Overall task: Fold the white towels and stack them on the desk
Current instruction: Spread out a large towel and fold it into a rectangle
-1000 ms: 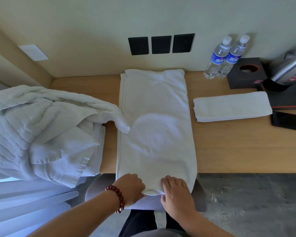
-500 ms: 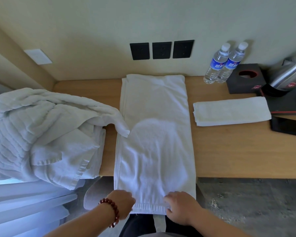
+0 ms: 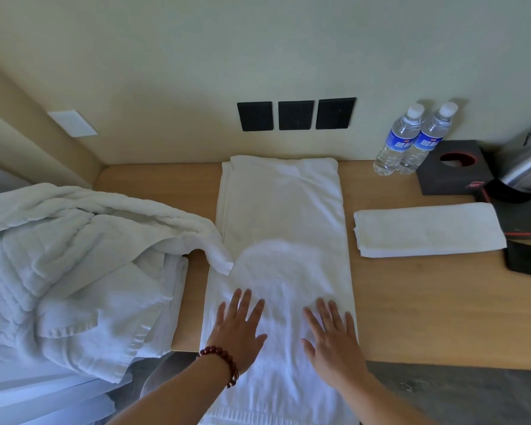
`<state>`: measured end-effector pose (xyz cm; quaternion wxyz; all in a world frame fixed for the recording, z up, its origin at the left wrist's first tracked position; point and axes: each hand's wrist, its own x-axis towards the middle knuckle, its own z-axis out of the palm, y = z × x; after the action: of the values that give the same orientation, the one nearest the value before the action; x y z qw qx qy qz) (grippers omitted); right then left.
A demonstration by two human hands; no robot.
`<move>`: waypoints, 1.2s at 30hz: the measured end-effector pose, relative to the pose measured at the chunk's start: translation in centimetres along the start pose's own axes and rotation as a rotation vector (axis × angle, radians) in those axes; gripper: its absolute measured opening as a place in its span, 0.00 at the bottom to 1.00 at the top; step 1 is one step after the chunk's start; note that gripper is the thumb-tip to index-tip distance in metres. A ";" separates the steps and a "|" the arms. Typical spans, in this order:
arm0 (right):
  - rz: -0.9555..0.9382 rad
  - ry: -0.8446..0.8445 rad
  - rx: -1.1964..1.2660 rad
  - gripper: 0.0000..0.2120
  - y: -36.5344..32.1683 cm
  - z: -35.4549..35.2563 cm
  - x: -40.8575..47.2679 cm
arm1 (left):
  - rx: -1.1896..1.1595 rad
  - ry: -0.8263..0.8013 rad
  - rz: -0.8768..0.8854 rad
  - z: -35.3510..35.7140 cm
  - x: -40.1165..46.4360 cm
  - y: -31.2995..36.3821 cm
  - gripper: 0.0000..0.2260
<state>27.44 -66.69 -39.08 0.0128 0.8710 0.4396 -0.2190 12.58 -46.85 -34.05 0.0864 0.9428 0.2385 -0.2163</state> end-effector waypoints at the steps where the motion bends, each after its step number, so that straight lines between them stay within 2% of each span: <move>1: 0.015 0.006 0.007 0.33 0.0 -0.1 0.3 | 0.003 0.030 -0.002 0.4 0.5 -0.1 0.32; 4: 0.051 0.048 0.044 0.33 -0.3 -0.3 1.4 | 0.023 -0.012 -0.034 1.8 1.6 -0.7 0.33; 14: -0.009 0.259 0.079 0.35 1.2 1.0 5.4 | 0.027 0.101 -0.134 5.3 4.4 -2.2 0.34; 17: -0.011 0.261 0.075 0.34 1.4 1.3 5.5 | 0.026 0.103 -0.162 5.5 4.8 -2.1 0.34; 20: 0.007 0.254 0.064 0.32 1.3 1.3 5.5 | -0.096 0.126 -0.264 5.3 5.3 -1.7 0.35; 22: 0.030 0.285 0.066 0.33 1.1 0.5 6.4 | -0.103 0.180 -0.194 4.9 6.0 -1.5 0.34; 25: 0.076 0.325 0.142 0.32 0.6 -1.8 8.7 | -0.062 0.179 -0.037 3.6 7.4 -0.3 0.33; 30: 0.026 0.305 0.128 0.31 0.1 -5.7 14.3 | -0.093 0.253 -0.121 1.2 12.0 0.6 0.32; 36: 0.021 0.187 0.029 0.32 3.5 -5.3 18.4 | -0.062 0.184 -0.070 1.4 14.4 -2.3 0.33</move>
<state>41.62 -53.75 -42.14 -0.0385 0.8922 0.4267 -0.1430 22.32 -39.28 -41.91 0.0858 0.9466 0.2848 -0.1242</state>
